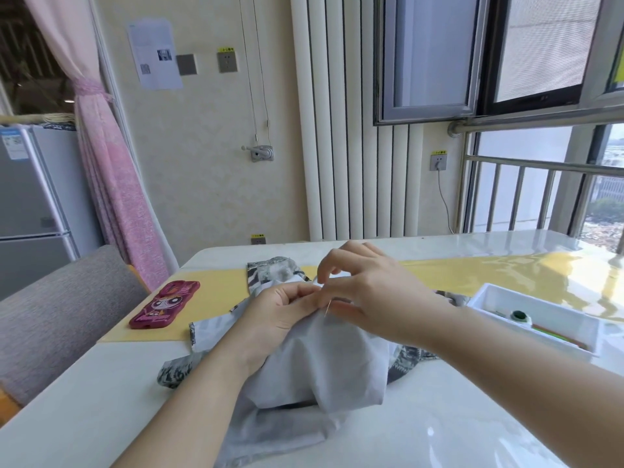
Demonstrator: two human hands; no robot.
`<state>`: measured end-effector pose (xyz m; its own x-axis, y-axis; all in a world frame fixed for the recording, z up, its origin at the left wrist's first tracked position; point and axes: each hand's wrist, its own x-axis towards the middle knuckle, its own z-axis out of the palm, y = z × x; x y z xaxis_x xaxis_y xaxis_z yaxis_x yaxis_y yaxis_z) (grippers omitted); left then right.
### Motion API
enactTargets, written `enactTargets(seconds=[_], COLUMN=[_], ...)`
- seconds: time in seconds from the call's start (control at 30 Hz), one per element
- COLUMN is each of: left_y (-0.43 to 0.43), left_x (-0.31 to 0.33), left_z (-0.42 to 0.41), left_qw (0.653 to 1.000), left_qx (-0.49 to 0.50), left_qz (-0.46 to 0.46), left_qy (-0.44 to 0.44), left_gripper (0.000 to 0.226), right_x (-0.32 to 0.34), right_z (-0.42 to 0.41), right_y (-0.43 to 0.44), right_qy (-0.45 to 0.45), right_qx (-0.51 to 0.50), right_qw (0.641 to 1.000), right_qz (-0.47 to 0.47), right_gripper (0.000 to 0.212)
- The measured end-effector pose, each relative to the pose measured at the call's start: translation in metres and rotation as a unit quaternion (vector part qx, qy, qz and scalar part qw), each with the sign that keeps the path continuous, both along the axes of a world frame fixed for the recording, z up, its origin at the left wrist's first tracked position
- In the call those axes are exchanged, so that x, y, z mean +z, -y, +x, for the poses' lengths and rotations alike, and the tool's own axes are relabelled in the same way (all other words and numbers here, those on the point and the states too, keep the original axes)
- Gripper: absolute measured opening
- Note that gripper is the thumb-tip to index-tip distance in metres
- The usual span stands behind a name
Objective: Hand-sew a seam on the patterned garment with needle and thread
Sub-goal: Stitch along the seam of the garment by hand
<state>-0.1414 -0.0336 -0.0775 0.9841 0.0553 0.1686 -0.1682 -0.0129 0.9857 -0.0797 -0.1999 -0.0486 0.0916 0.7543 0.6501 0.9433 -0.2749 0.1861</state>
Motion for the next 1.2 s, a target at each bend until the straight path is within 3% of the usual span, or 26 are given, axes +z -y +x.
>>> enactTargets(seconds=[0.13,0.4,0.57,0.63,0.67,0.73,0.8,0.83,0.87,0.9,0.93,1.0,1.07,1.13,1.2], left_y=[-0.003,0.003,0.004,0.004,0.004,0.003,0.004,0.003,0.004,0.004,0.003,0.002,0.003,0.006,0.008], left_x=[0.001,0.0,0.005,0.007,0.006,0.004,0.003,0.003,0.005,0.006,0.007,0.008,0.008,0.009,0.009], left_z=[0.002,0.003,0.006,0.008,0.009,0.013,0.015,0.015,0.015,0.013,0.012,0.01,0.009,0.007,0.006], left_qw=[1.0,0.999,0.997,0.997,0.997,0.996,0.995,0.994,0.993,0.993,0.992,0.992,0.992,0.993,0.993], left_qx=[0.013,0.013,0.019,0.028,0.037,0.057,0.076,0.083,0.087,0.089,0.089,0.088,0.092,0.094,0.09], left_qz=[-0.025,-0.035,-0.065,-0.062,-0.057,-0.054,-0.057,-0.063,-0.07,-0.077,-0.081,-0.087,-0.081,-0.073,-0.07], left_qy=[-0.007,-0.018,-0.02,-0.025,-0.028,-0.034,-0.033,-0.03,-0.028,-0.027,-0.026,-0.021,-0.015,-0.008,-0.003], left_gripper=[0.027,0.026,0.022,0.02,0.019,0.016,0.013,0.012,0.011,0.011,0.011,0.013,0.013,0.012,0.011], right_x=[0.0,0.005,0.014,0.024,0.03,0.043,0.057,0.062,0.066,0.067,0.065,0.055,0.042,0.027,0.014], right_z=[0.002,0.009,0.004,-0.008,-0.016,-0.029,-0.04,-0.042,-0.043,-0.043,-0.041,-0.038,-0.038,-0.038,-0.036], right_y=[-0.001,0.002,0.001,-0.002,-0.005,-0.007,-0.001,0.005,0.011,0.017,0.022,0.026,0.022,0.011,0.002], right_qy=[-0.164,-0.196,-0.266,-0.394,-0.476,-0.636,-0.745,-0.783,-0.806,-0.812,-0.798,-0.697,-0.516,-0.386,-0.345], right_qx=[0.055,0.026,-0.003,0.022,0.074,0.194,0.261,0.265,0.25,0.217,0.17,0.035,-0.078,-0.125,-0.156], right_qw=[0.983,0.979,0.957,0.9,0.844,0.682,0.531,0.488,0.48,0.505,0.556,0.709,0.847,0.907,0.917], right_qz=[0.066,0.057,0.112,0.185,0.235,0.305,0.308,0.281,0.241,0.197,0.156,0.104,0.097,0.109,0.125], right_gripper=[0.014,0.01,0.009,0.013,0.016,0.018,0.022,0.023,0.022,0.02,0.018,0.018,0.014,0.014,0.019])
